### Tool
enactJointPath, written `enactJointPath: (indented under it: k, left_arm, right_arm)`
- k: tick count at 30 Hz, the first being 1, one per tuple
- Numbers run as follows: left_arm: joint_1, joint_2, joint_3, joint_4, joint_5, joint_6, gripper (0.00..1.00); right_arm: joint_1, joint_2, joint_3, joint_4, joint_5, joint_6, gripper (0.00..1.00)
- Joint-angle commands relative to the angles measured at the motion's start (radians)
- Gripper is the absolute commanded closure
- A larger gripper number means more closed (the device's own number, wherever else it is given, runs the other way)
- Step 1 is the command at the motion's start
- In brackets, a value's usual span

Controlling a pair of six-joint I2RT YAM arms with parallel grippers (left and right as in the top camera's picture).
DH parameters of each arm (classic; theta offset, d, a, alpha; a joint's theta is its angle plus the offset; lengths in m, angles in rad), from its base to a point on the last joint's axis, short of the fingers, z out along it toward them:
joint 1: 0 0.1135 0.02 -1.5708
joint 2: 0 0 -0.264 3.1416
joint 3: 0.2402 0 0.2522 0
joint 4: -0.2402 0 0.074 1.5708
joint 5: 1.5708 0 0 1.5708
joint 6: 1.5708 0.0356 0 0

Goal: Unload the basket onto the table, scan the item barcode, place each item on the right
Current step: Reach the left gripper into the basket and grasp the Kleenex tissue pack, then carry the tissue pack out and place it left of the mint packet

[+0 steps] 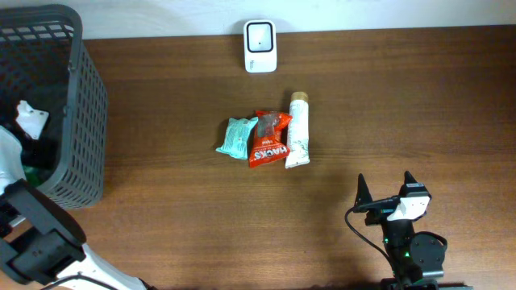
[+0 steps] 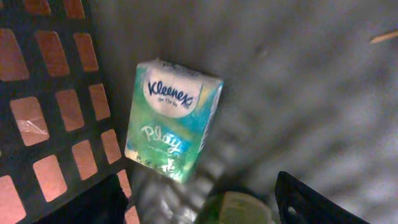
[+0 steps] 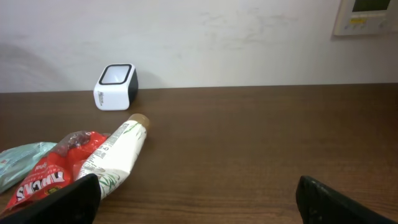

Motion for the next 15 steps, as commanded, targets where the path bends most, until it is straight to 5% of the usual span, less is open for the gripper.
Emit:
enactJointPath:
  k: [1, 9, 15]
  left_arm:
    - [0.008, 0.051, 0.005, 0.002, -0.014, 0.071, 0.23]
    - [0.008, 0.129, 0.005, 0.093, -0.071, 0.108, 0.39]
    - [0.013, 0.152, 0.004, 0.091, -0.045, 0.050, 0.93]
  right_arm:
    - [-0.005, -0.005, -0.008, -0.001, 0.009, 0.003, 0.02]
    - [-0.005, -0.005, -0.008, -0.001, 0.009, 0.003, 0.01]
    - [-0.005, -0.005, -0.008, -0.001, 0.009, 0.003, 0.01]
